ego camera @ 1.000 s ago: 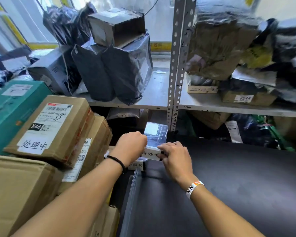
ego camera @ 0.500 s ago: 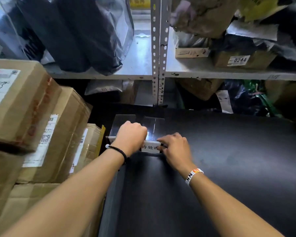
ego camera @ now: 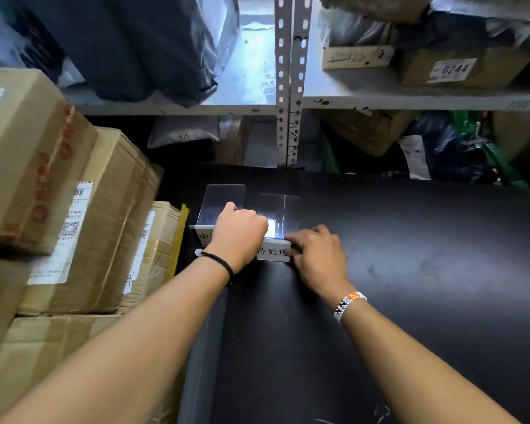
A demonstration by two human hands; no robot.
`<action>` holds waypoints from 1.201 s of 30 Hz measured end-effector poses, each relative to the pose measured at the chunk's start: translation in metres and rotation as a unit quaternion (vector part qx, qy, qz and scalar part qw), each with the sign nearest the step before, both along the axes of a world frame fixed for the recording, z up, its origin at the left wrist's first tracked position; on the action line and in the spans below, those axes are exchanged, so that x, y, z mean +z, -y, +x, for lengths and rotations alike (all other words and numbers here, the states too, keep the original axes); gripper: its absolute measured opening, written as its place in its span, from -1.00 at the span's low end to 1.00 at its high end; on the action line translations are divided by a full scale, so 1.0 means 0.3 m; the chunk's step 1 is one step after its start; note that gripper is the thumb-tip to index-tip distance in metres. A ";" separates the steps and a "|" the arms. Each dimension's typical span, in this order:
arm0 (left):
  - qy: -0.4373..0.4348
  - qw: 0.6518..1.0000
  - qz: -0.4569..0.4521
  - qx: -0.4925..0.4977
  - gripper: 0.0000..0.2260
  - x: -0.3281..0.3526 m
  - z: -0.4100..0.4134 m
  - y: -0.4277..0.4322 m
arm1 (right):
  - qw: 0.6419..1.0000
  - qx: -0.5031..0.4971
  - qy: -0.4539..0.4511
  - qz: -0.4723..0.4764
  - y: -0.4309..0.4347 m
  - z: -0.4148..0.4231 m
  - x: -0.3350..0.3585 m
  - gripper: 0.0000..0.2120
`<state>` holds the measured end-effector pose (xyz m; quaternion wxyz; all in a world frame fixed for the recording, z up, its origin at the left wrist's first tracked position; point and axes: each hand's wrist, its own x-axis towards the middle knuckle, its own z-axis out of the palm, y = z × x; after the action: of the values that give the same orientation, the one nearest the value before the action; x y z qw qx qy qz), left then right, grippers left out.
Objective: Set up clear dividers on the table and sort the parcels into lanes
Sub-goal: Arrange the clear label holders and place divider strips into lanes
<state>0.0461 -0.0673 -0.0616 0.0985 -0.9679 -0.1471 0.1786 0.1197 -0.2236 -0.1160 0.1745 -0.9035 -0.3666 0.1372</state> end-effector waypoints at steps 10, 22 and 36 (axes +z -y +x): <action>0.004 1.000 0.001 -0.006 -0.91 -0.005 -0.005 0.005 | 1.000 0.006 0.011 -0.015 0.001 -0.013 0.003 -0.78; 0.090 0.977 -0.152 0.118 -0.63 0.114 0.023 -0.124 | 0.998 0.013 0.052 0.031 -0.054 -0.024 0.065 -0.51; -0.008 0.974 -0.146 0.172 -0.71 0.119 -0.052 -0.257 | 0.994 0.099 0.041 -0.004 -0.332 -0.083 0.037 -0.71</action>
<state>0.0307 0.0099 -0.0259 -0.0751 -0.9306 -0.2826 0.2203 0.0949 -0.1240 -0.1050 0.1410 -0.8684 -0.4602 0.1187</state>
